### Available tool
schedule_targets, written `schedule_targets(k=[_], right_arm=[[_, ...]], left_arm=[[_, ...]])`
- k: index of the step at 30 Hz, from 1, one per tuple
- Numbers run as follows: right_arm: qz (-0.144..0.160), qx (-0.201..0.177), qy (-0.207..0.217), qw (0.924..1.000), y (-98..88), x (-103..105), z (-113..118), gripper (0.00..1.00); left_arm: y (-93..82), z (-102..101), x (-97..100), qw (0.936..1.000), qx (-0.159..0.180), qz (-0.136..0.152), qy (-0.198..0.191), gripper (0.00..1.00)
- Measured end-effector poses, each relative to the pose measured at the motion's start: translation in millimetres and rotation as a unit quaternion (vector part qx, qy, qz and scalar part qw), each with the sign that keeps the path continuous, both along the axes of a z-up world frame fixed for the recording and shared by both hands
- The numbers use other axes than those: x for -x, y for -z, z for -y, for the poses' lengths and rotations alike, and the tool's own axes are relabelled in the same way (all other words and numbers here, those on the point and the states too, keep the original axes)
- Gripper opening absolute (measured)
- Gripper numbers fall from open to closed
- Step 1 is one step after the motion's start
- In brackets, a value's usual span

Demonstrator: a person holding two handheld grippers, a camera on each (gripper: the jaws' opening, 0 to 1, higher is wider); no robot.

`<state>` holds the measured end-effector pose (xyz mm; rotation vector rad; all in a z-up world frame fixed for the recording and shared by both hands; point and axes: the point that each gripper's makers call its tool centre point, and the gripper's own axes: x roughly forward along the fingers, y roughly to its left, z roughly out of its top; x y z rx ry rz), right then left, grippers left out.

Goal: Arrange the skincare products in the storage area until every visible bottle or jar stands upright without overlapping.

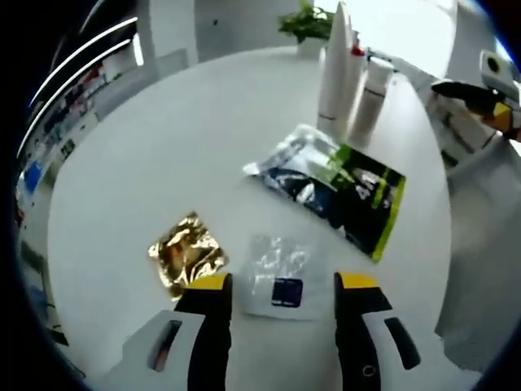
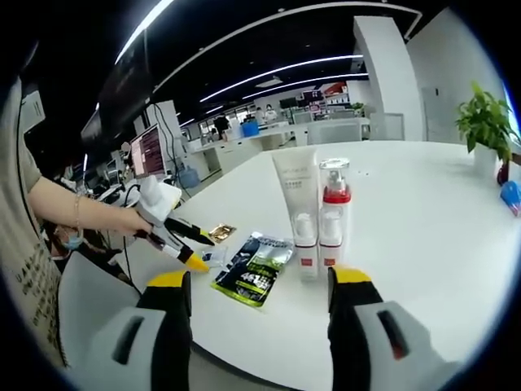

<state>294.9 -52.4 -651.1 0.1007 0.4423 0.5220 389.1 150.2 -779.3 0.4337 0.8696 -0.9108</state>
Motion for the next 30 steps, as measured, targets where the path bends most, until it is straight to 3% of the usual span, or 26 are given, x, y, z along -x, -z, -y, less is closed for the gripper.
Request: schedule_targets(k=[7,25,30], right_arm=[[-0.002,0.001,0.001,1.0000,0.1,-0.3,-0.3,0.68],[-0.003,0.002,-0.003,1.0000,0.6,-0.2,-2.5,0.68],[-0.003,-0.001,-0.002,1.0000,0.7,-0.5,-1.3,0.68]], left_arm=[[2.1,2.5,-0.6,0.9997,-0.003,0.006,0.024,0.38],[-1.6,2.9,-0.2,0.9992,-0.002,0.011,0.040,0.37],[-5.0,1.7,2.7,0.9982,-0.003,0.009,0.059,0.36]])
